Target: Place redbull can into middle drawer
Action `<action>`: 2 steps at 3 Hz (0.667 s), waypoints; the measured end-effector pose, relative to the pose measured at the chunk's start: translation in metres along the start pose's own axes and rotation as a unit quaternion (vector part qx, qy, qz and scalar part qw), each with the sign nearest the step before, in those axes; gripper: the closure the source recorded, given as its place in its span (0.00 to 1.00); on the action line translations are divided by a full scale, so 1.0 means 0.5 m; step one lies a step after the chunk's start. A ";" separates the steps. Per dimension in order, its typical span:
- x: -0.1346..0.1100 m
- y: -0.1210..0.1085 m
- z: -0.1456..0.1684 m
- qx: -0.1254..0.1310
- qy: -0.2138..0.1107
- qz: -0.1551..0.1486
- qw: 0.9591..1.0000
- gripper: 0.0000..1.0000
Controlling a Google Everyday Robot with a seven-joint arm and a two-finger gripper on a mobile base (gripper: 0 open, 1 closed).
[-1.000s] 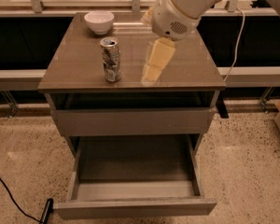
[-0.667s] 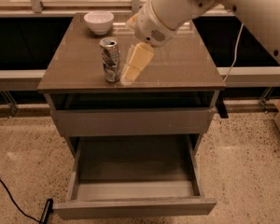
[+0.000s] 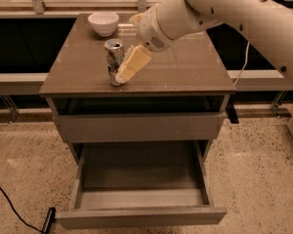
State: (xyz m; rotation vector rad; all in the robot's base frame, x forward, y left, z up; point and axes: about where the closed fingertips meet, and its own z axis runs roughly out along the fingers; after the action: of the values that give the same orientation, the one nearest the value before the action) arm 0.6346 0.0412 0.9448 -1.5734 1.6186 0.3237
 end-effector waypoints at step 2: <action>-0.005 -0.015 0.025 0.013 -0.048 0.004 0.999 0.00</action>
Offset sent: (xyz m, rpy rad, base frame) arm 0.0501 0.0276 -0.0079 0.4479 -0.1440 0.0404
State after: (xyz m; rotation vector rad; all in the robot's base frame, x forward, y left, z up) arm 0.6457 0.0503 0.9416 -1.5088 1.5508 0.3749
